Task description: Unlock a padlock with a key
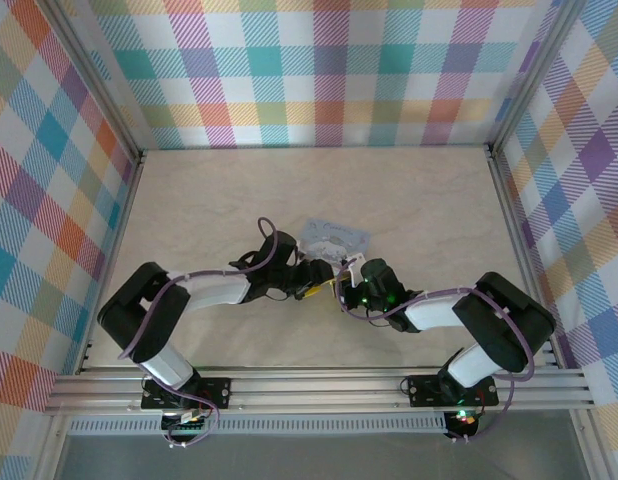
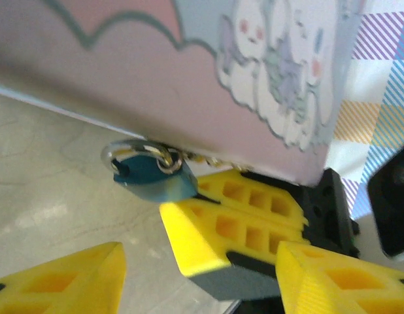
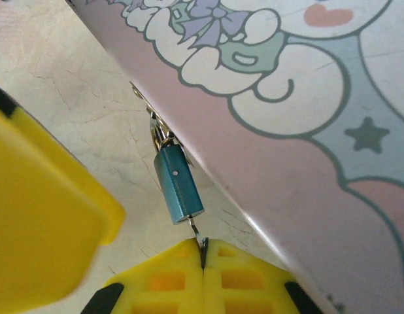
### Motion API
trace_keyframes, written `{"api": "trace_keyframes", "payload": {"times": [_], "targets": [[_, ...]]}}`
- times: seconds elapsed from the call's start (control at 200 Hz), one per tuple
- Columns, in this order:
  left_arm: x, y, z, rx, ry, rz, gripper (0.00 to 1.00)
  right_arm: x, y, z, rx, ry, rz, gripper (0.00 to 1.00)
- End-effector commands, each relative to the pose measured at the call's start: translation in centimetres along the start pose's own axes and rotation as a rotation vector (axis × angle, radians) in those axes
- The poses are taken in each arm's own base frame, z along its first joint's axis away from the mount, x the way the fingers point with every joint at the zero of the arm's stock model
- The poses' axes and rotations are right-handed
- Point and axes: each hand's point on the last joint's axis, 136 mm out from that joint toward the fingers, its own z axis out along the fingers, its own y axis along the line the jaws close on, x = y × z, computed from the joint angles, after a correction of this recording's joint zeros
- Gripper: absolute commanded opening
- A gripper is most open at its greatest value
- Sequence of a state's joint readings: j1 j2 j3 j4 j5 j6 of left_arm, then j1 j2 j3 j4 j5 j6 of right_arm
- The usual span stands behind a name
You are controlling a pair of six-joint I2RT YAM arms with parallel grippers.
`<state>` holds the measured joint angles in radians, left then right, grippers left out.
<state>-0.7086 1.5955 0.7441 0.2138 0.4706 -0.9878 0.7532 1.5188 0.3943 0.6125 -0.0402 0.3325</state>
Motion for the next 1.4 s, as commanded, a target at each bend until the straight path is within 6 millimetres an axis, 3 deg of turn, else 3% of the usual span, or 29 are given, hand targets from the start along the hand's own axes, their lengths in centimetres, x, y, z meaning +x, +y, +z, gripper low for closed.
{"api": "trace_keyframes", "payload": {"times": [0.0,0.125,0.325,0.515,0.685,1.065,1.395], "targets": [[-0.1,0.2,-2.0,-0.002,-0.035,0.001,0.66,-2.0,1.8,-0.5,-0.066,-0.057,0.019,0.0],[-1.4,0.6,-3.7,0.048,-0.144,-0.044,0.69,-1.5,2.1,-0.6,-0.072,-0.013,0.063,0.0],[-2.0,0.0,-4.8,0.173,-0.239,-0.098,0.63,-1.3,3.0,-1.1,-0.084,0.056,0.18,0.0],[-1.5,0.1,-4.1,0.209,-0.224,-0.141,0.55,-0.1,3.1,-1.6,-0.076,0.105,0.327,0.0],[-0.5,-0.4,-2.7,0.225,-0.191,-0.149,0.51,-0.5,3.7,-2.3,-0.092,0.101,0.397,0.0],[0.0,1.4,-1.6,0.164,-0.195,-0.2,0.49,0.3,3.3,-2.2,-0.051,0.134,0.381,0.0],[0.8,1.6,-0.3,0.163,-0.166,-0.237,0.45,-0.2,4.7,-2.0,-0.092,0.14,0.409,0.0]]}}
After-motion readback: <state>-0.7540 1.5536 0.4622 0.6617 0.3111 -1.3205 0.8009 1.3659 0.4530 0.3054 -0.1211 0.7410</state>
